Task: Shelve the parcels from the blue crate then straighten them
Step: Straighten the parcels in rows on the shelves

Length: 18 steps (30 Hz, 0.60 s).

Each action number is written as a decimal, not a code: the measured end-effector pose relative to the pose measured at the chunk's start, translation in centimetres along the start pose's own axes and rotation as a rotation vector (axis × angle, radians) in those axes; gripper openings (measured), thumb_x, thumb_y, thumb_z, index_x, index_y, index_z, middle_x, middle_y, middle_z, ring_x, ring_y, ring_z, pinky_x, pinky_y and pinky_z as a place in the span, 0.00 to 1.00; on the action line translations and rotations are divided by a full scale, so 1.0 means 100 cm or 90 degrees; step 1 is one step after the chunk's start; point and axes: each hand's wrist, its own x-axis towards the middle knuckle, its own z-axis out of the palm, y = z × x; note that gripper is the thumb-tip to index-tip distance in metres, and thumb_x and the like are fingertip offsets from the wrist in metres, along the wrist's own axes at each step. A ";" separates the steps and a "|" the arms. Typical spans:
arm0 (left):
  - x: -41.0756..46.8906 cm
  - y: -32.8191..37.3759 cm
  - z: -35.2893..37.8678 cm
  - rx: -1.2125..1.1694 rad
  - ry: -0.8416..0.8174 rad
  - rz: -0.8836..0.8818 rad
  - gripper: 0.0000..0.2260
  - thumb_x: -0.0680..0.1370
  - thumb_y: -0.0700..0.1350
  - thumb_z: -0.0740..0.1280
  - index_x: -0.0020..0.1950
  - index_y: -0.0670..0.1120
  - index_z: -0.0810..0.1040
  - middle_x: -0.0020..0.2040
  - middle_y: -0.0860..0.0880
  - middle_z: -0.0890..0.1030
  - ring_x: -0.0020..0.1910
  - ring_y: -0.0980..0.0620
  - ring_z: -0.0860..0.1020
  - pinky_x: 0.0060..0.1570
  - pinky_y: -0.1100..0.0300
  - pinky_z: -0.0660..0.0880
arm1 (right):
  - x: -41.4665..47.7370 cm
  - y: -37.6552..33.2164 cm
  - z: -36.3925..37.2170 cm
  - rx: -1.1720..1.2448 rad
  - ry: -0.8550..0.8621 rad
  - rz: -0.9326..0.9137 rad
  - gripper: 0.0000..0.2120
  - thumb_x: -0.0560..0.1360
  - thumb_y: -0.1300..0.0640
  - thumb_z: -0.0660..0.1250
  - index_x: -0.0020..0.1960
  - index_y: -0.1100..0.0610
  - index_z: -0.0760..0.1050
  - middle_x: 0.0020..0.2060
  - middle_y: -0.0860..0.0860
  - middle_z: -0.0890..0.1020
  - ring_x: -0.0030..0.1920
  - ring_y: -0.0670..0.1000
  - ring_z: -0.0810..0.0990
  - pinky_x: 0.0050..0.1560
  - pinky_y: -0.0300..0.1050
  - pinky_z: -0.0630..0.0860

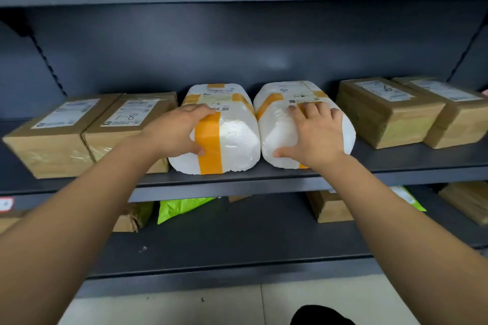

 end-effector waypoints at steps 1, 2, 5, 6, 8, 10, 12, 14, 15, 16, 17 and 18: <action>-0.001 0.000 0.000 -0.001 0.001 0.000 0.42 0.68 0.49 0.78 0.76 0.55 0.58 0.77 0.52 0.61 0.73 0.49 0.62 0.67 0.53 0.63 | 0.000 -0.001 0.000 0.000 0.002 0.003 0.48 0.63 0.29 0.69 0.74 0.51 0.60 0.68 0.54 0.69 0.67 0.59 0.64 0.65 0.54 0.58; -0.002 0.000 0.001 -0.002 0.004 0.000 0.42 0.68 0.49 0.78 0.76 0.55 0.58 0.77 0.53 0.60 0.73 0.49 0.62 0.67 0.53 0.63 | 0.000 -0.002 0.000 -0.001 0.003 0.005 0.48 0.63 0.29 0.69 0.75 0.51 0.60 0.69 0.54 0.69 0.67 0.59 0.64 0.65 0.54 0.58; -0.001 0.001 0.003 -0.005 0.012 -0.004 0.43 0.69 0.49 0.77 0.77 0.55 0.57 0.77 0.52 0.59 0.74 0.49 0.59 0.69 0.54 0.61 | -0.001 -0.003 0.000 0.000 0.007 0.005 0.48 0.63 0.29 0.69 0.75 0.52 0.60 0.69 0.54 0.68 0.67 0.59 0.64 0.65 0.54 0.58; 0.000 0.001 0.005 -0.006 0.012 -0.004 0.43 0.69 0.49 0.77 0.77 0.54 0.57 0.77 0.52 0.59 0.75 0.49 0.58 0.70 0.54 0.59 | -0.001 -0.003 0.001 0.000 0.008 0.005 0.48 0.64 0.29 0.69 0.75 0.52 0.59 0.69 0.54 0.68 0.67 0.59 0.64 0.65 0.54 0.58; 0.002 0.001 0.006 -0.010 0.010 -0.008 0.43 0.69 0.49 0.77 0.77 0.54 0.56 0.78 0.51 0.58 0.76 0.49 0.56 0.72 0.53 0.57 | -0.002 -0.002 0.002 0.003 0.009 0.003 0.48 0.64 0.29 0.69 0.75 0.52 0.58 0.70 0.54 0.67 0.68 0.59 0.64 0.66 0.54 0.58; 0.003 0.002 0.007 -0.014 0.008 -0.014 0.44 0.69 0.48 0.77 0.78 0.53 0.55 0.78 0.51 0.57 0.76 0.49 0.56 0.73 0.53 0.56 | -0.001 -0.001 0.004 0.001 0.009 0.000 0.48 0.64 0.29 0.68 0.76 0.52 0.58 0.70 0.54 0.67 0.68 0.58 0.63 0.67 0.54 0.57; 0.004 0.004 0.007 -0.012 0.002 -0.021 0.44 0.69 0.48 0.77 0.78 0.53 0.55 0.78 0.51 0.56 0.76 0.49 0.55 0.74 0.52 0.56 | 0.001 0.000 0.005 -0.003 0.008 -0.005 0.48 0.65 0.29 0.68 0.76 0.53 0.57 0.71 0.54 0.66 0.69 0.58 0.63 0.69 0.55 0.56; 0.004 0.008 0.006 0.018 -0.013 -0.035 0.45 0.69 0.50 0.77 0.78 0.53 0.53 0.79 0.50 0.54 0.77 0.49 0.52 0.74 0.50 0.53 | 0.002 0.002 0.005 0.002 0.005 -0.016 0.48 0.66 0.29 0.67 0.77 0.53 0.55 0.72 0.54 0.65 0.70 0.58 0.62 0.70 0.55 0.56; 0.005 0.011 0.005 0.041 -0.024 -0.044 0.45 0.69 0.52 0.76 0.78 0.53 0.52 0.79 0.50 0.53 0.77 0.49 0.50 0.75 0.47 0.51 | 0.001 0.004 0.004 0.011 0.003 -0.024 0.49 0.66 0.30 0.67 0.77 0.53 0.55 0.72 0.54 0.65 0.71 0.58 0.62 0.71 0.55 0.55; 0.005 0.016 0.005 0.055 -0.031 -0.051 0.46 0.69 0.54 0.75 0.78 0.53 0.50 0.79 0.50 0.51 0.78 0.49 0.47 0.75 0.45 0.48 | 0.001 0.006 0.004 0.025 0.000 -0.031 0.49 0.66 0.30 0.67 0.77 0.53 0.54 0.73 0.54 0.64 0.71 0.58 0.61 0.71 0.55 0.54; 0.007 0.023 0.003 0.056 -0.031 -0.051 0.46 0.70 0.55 0.74 0.79 0.53 0.49 0.79 0.51 0.50 0.78 0.50 0.46 0.75 0.44 0.45 | 0.000 0.011 0.002 0.043 0.002 -0.036 0.49 0.66 0.29 0.67 0.77 0.53 0.54 0.73 0.54 0.64 0.72 0.58 0.60 0.72 0.55 0.52; 0.011 0.032 0.002 0.049 -0.020 -0.039 0.45 0.71 0.56 0.73 0.79 0.54 0.49 0.79 0.50 0.49 0.78 0.50 0.45 0.75 0.44 0.45 | -0.001 0.017 0.001 0.059 0.009 -0.036 0.48 0.66 0.29 0.66 0.77 0.53 0.55 0.73 0.54 0.64 0.73 0.57 0.60 0.73 0.56 0.51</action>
